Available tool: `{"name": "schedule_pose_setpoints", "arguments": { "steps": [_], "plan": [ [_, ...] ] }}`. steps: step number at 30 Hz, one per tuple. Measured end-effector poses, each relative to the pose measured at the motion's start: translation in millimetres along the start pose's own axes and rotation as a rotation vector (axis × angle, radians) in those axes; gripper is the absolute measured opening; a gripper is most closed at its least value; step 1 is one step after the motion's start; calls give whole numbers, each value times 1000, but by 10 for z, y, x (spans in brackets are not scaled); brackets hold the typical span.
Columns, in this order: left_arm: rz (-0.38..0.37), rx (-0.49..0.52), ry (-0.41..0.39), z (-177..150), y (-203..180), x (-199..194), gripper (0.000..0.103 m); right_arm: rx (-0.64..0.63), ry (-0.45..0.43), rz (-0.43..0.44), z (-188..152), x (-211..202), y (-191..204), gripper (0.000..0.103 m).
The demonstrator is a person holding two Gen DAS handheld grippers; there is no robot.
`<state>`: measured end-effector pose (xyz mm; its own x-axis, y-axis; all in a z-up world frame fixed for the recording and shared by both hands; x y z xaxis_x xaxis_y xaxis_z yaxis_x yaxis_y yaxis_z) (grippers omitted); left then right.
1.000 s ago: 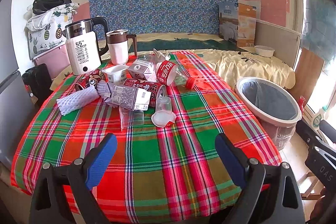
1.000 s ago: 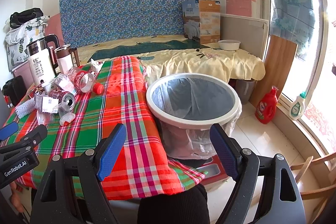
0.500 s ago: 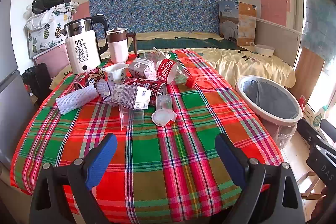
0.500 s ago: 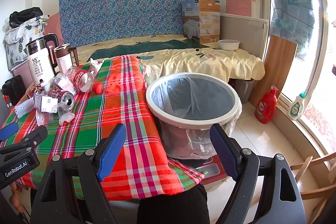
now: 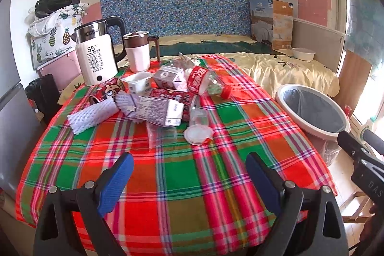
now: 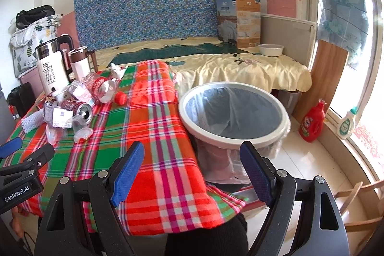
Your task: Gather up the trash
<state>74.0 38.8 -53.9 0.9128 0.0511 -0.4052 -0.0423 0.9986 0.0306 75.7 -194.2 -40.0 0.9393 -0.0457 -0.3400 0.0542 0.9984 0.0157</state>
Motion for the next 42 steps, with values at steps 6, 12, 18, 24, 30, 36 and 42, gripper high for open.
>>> {"name": "schedule_pose_setpoints", "arguments": {
  "steps": [6, 12, 18, 24, 30, 36, 42],
  "plan": [
    [25, -30, 14, 7, 418, 90, 95, -18, 42, 155, -16, 232, 441, 82],
    [78, -71, 9, 82, 943, 178, 95, -44, 89, 293, -78, 474, 987, 82],
    [127, -142, 42, 84, 1430, 376, 95, -84, 142, 398, -165, 704, 1478, 82],
    [176, -164, 37, 102, 1824, 550, 95, -110, 176, 432, -215, 958, 1776, 73],
    [177, -177, 23, 155, 2090, 755, 95, -118, 224, 457, -273, 1175, 1996, 53],
    [155, -127, 79, 146, 2254, 1118, 95, -103, 241, 478, -301, 1237, 2070, 34],
    [56, -115, 157, 3, 2204, 1408, 93, -76, 239, 480, -269, 1283, 2049, 34]
  ]
}}
Point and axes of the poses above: each gripper's, at about its wrist camera, not at the fingertips, and x roughly the way its jaws point, y to its left, z to its top, the point moved 9 cm from there along x, roughly the way its jaws point, and after that the axes turned 14 degrees about -y, right-handed, at the moved point
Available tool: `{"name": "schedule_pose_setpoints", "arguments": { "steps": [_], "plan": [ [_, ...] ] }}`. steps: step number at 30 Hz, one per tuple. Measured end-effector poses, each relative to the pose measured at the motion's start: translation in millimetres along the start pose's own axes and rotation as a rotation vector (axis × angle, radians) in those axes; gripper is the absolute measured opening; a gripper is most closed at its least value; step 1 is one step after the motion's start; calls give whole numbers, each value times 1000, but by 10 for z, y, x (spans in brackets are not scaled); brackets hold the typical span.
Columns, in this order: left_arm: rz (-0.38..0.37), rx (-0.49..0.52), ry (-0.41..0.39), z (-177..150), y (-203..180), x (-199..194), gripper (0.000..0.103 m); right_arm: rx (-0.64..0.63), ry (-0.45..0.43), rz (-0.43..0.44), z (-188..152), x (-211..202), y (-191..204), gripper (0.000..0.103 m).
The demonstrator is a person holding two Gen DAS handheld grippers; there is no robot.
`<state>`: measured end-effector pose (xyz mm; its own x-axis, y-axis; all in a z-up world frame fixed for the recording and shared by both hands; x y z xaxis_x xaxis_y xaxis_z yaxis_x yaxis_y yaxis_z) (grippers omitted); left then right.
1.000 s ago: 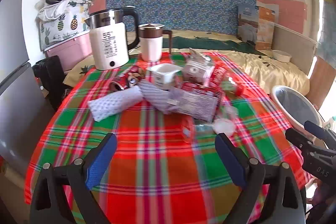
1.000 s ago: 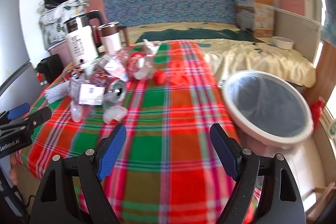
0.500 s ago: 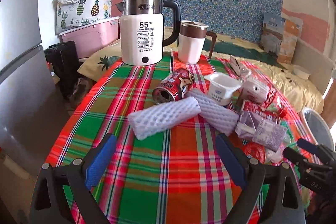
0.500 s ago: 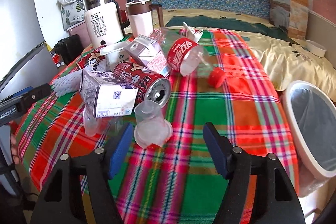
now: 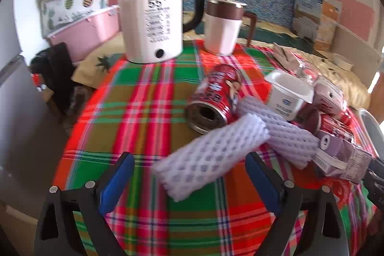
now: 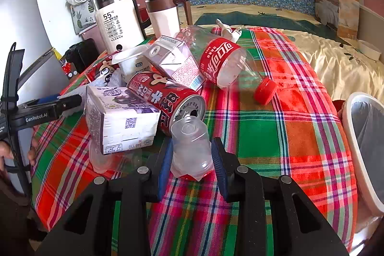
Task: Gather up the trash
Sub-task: 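Grasp the white foam net with the left tool while the right tool grasps a clear plastic cup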
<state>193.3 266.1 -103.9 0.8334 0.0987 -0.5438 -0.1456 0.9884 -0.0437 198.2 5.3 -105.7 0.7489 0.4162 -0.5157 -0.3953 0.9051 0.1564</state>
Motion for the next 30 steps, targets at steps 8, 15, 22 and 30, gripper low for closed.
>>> {"name": "schedule_pose_setpoints", "arguments": {
  "steps": [8, 15, 22, 30],
  "plan": [
    [-93, 49, 57, -97, -246, 86, 62, 7, 4, -8, 17, 11, -27, 34],
    [-126, 67, 51, -109, -401, 11, 32, 15, 0, -19, 22, -6, -70, 34],
    [-131, 10, 42, -135, -426, -47, 23, 29, -8, -27, 29, -47, -137, 34],
    [-128, -39, -18, -44, -467, -333, 23, 40, -38, -23, 98, -168, -209, 34]
  ]
}}
Point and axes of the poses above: each gripper's, at about its wrist camera, not at the fingertips, and x roughly the way its jaws point, y to its left, z to its top, the point moved 9 cm from there along x, roughly the way its jaws point, and after that the axes turned 14 degrees about -y, right-handed, at the moved point
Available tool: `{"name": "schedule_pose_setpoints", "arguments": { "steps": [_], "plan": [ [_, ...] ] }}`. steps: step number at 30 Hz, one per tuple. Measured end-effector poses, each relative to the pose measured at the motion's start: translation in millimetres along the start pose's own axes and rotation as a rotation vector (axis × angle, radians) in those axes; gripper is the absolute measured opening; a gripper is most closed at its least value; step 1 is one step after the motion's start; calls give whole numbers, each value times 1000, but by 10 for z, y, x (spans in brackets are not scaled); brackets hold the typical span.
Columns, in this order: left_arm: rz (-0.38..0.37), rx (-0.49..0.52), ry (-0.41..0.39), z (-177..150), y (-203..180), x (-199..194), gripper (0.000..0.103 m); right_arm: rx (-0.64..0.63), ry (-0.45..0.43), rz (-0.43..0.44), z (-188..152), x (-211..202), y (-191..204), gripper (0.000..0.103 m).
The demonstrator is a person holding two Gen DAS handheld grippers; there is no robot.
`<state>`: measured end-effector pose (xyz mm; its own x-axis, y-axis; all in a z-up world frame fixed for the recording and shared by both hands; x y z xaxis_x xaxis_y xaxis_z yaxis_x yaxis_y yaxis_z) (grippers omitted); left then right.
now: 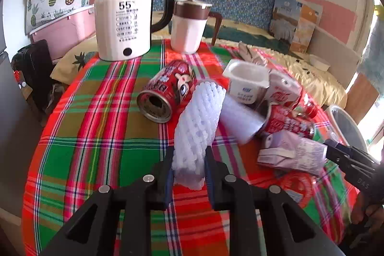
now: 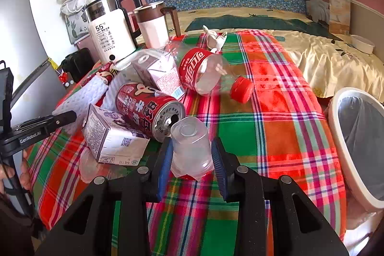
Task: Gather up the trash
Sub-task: 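Grasp the white foam net with the left tool while the right tool grasps a clear plastic cup, then carry the foam net and cup over the white bin while both tools open to drop them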
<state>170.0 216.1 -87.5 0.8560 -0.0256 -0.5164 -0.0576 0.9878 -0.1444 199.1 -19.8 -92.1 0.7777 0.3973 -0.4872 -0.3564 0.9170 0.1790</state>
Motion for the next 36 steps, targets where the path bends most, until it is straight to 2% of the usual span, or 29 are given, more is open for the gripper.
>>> {"name": "schedule_pose_setpoints", "arguments": {
  "steps": [6, 15, 22, 29, 36],
  "plan": [
    [-20, 7, -55, 216, -243, -276, 23, 24, -51, -2, 169, -203, -115, 34],
    [-157, 37, -84, 456, -1141, -372, 23, 48, -127, -73, 434, -627, -577, 34],
    [-279, 93, -56, 427, -2036, -201, 23, 72, -154, -175, 521, -960, -1201, 34],
    [-377, 155, 21, 213, -2919, 82, 23, 124, -150, -280, 485, -1157, -1878, 34],
    [-477, 184, 85, 6, -3679, 297, 23, 137, -91, -375, 308, -1178, -2490, 34]
  ]
}}
Point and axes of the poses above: each gripper's, at about its wrist camera, not at the fingertips, and x roughly the way its jaws point, y to its left, z to its top, the point moved 9 cm from there along x, roughly the way its jaws point, and after that the axes turned 14 degrees about -y, right-handed, at the moved point
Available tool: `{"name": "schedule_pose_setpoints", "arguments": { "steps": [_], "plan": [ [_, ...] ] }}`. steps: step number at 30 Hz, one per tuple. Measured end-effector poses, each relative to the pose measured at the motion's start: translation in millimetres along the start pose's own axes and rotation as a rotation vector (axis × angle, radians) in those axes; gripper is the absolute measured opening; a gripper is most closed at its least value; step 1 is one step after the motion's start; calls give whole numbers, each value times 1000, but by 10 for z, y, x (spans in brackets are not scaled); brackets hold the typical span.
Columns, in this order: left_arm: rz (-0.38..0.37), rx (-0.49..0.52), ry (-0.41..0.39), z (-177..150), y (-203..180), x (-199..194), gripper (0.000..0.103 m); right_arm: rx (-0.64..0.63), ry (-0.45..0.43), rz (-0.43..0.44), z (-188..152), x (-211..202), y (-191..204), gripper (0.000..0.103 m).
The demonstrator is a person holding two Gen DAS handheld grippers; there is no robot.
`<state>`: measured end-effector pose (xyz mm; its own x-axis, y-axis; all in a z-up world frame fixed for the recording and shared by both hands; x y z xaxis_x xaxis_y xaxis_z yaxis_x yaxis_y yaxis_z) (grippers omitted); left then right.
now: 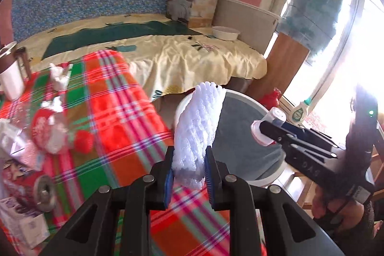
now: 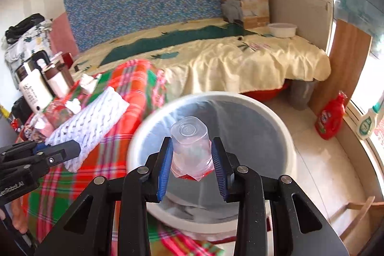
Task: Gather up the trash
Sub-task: 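Carry the foam net and cup over the white bin while both tools open to drop them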
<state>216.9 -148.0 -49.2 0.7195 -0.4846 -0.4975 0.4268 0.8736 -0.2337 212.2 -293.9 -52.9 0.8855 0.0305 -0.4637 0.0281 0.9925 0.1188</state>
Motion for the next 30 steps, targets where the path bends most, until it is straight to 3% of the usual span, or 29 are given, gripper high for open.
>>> {"name": "schedule_pose_setpoints", "arguments": {
  "steps": [4, 13, 14, 16, 17, 18, 19, 26, 30],
  "plan": [
    [-39, 32, 35, -24, -331, 288, 23, 2, 34, -46, -66, 90, -308, 34],
    [-59, 43, 104, -150, -589, 713, 26, -20, 103, -93, -239, 287, -614, 34],
    [-61, 38, 108, -163, -592, 742, 27, -26, 103, -104, -247, 307, -634, 36],
    [-55, 36, 116, -182, -572, 770, 37, -21, 106, -121, -260, 325, -671, 49],
    [-57, 30, 116, -186, -562, 777, 42, -14, 106, -123, -270, 324, -685, 60],
    [-62, 24, 114, -182, -563, 780, 52, -8, 106, -126, -282, 330, -700, 61],
    [-67, 20, 109, -171, -558, 776, 55, -4, 107, -129, -290, 327, -708, 61],
    [-52, 31, 61, -84, -491, 540, 55, 16, 68, -130, -226, 181, -643, 61],
    [5, 42, 21, -27, -310, 284, 55, 24, 16, -96, -96, 28, -471, 61]
  ]
}}
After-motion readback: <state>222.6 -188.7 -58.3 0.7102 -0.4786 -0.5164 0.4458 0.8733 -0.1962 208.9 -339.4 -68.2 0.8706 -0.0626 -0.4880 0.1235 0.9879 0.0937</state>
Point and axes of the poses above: each gripper's, at about its wrist camera, not at the fingertips, and x roughly the way its jaws point, y to its left, z to its top, the point moved 9 cm from there along x, roughly the way its jaws point, and after that the axes turned 14 degrees about -y, right-handed, at the moved point
